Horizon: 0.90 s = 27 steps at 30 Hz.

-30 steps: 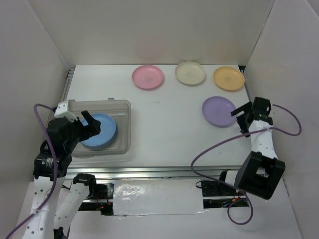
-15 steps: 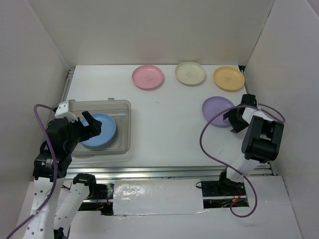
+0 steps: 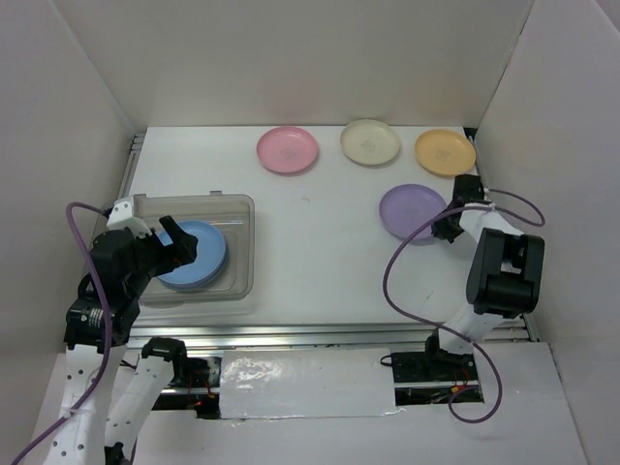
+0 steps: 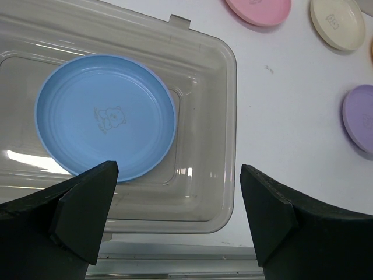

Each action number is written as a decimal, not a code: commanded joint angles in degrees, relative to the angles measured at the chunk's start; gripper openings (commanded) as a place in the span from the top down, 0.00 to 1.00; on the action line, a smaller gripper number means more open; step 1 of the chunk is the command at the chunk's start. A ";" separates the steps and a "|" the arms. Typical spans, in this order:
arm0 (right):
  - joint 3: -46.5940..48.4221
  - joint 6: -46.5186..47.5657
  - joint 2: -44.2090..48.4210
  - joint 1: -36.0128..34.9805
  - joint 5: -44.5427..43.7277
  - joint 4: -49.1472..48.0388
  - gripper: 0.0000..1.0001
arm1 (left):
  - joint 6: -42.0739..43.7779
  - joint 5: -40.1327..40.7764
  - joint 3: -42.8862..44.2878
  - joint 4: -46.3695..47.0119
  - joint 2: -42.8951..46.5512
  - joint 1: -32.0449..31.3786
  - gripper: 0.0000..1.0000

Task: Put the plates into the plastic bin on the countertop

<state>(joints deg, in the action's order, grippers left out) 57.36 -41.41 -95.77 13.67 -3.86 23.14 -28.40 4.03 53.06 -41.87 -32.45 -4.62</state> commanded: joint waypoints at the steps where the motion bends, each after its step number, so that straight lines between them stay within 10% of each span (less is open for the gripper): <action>1: -1.20 0.89 7.07 -8.64 -5.71 3.31 1.00 | 1.42 0.53 0.47 2.41 -0.60 0.23 0.01; 8: 6.52 -6.14 18.07 -35.35 -11.17 7.28 1.00 | 0.54 1.33 -0.32 3.28 3.97 0.23 0.01; 14: 25.37 -9.21 5.97 -56.00 -12.84 11.22 1.00 | 0.01 3.17 1.09 1.96 3.61 0.23 0.01; 23: 71.61 -9.57 -29.00 -66.75 -7.85 23.53 1.00 | -0.25 3.71 -0.59 3.28 10.92 0.32 0.01; 27: 72.46 -10.44 -31.94 -67.37 -4.15 18.38 1.00 | -0.16 3.61 -0.67 3.46 10.74 0.32 0.01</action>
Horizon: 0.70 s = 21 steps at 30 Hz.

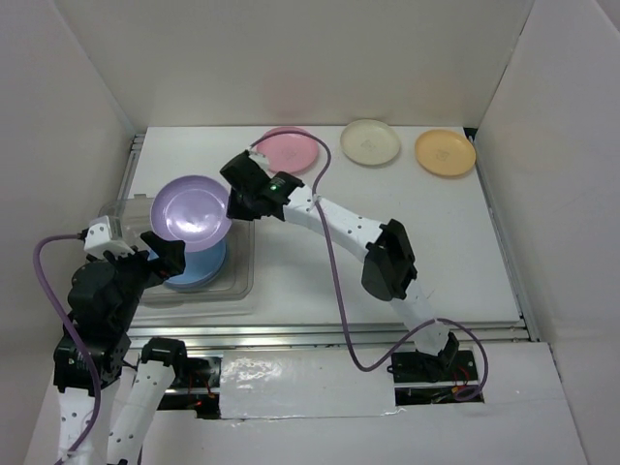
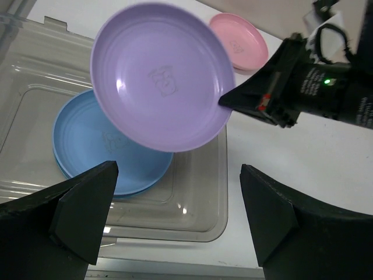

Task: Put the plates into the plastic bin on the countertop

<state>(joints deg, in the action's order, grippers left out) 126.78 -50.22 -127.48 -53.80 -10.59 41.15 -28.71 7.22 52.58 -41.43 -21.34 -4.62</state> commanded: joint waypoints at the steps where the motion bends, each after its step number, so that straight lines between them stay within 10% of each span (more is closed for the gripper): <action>1: 1.47 -1.90 -0.31 0.10 4.51 -1.05 1.00 | 0.32 0.34 -0.28 3.11 -0.37 0.32 0.01; 15: 4.09 -3.31 -8.13 -0.78 11.99 -6.95 0.90 | 0.23 0.33 -0.54 3.20 1.22 0.32 0.01; 17: 4.09 -3.13 -8.22 -1.13 12.43 -7.48 0.74 | 0.32 0.16 -0.46 3.20 1.22 0.23 0.01; 21: 1.03 -2.08 -4.90 -2.27 12.87 -10.98 0.00 | 0.41 0.07 -0.46 3.20 0.95 0.32 0.01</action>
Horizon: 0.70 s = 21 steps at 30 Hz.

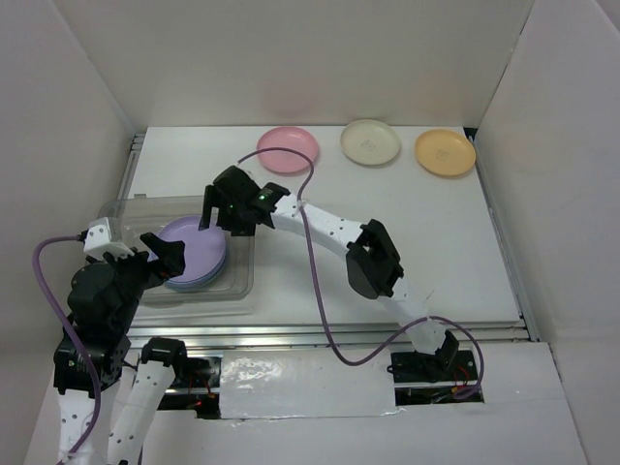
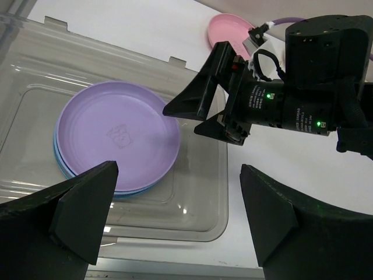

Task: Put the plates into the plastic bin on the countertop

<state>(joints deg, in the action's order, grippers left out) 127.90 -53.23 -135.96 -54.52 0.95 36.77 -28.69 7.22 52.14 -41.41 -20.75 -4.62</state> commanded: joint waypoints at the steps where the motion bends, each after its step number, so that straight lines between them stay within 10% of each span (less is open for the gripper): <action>1: -0.97 1.11 4.64 -1.64 2.29 -7.85 0.00 | 0.39 0.16 -0.02 3.18 0.36 0.32 0.01; 12: -30.48 3.84 40.39 1.87 -13.59 -7.42 0.00 | 0.38 0.16 0.33 3.00 -1.74 0.32 0.01; 21: -65.03 2.34 77.48 9.08 -22.67 -3.20 0.00 | 0.21 -17.49 12.78 6.76 -28.61 0.32 0.01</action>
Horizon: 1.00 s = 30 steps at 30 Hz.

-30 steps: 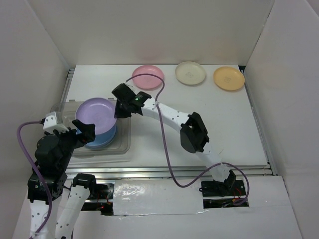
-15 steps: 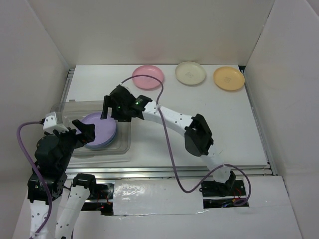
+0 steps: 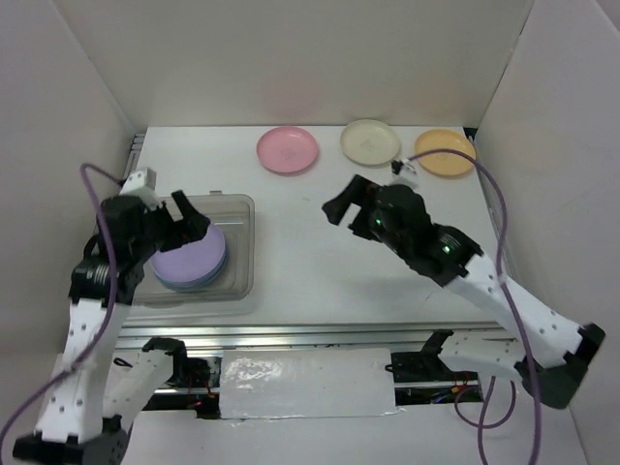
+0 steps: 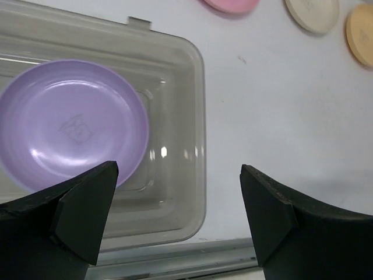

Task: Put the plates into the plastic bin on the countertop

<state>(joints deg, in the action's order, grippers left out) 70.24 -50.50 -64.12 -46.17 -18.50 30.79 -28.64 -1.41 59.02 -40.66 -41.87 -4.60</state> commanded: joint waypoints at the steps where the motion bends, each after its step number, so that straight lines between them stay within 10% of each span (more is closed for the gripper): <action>1: -10.70 -0.39 11.33 1.69 -2.77 3.40 0.00 | -0.79 -9.66 7.41 7.34 -13.88 0.29 0.01; 15: -24.53 3.39 34.58 3.90 20.24 1.56 0.00 | -0.36 -15.14 55.09 16.94 -77.52 -1.98 0.01; 30: -33.14 2.42 39.77 2.58 22.19 -3.97 0.00 | -1.06 -2.64 66.04 24.59 -99.54 -5.68 0.01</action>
<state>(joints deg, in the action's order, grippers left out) 38.61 -48.18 -25.26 -43.00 2.55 30.87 -30.20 -6.50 122.32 -20.25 -139.68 -9.34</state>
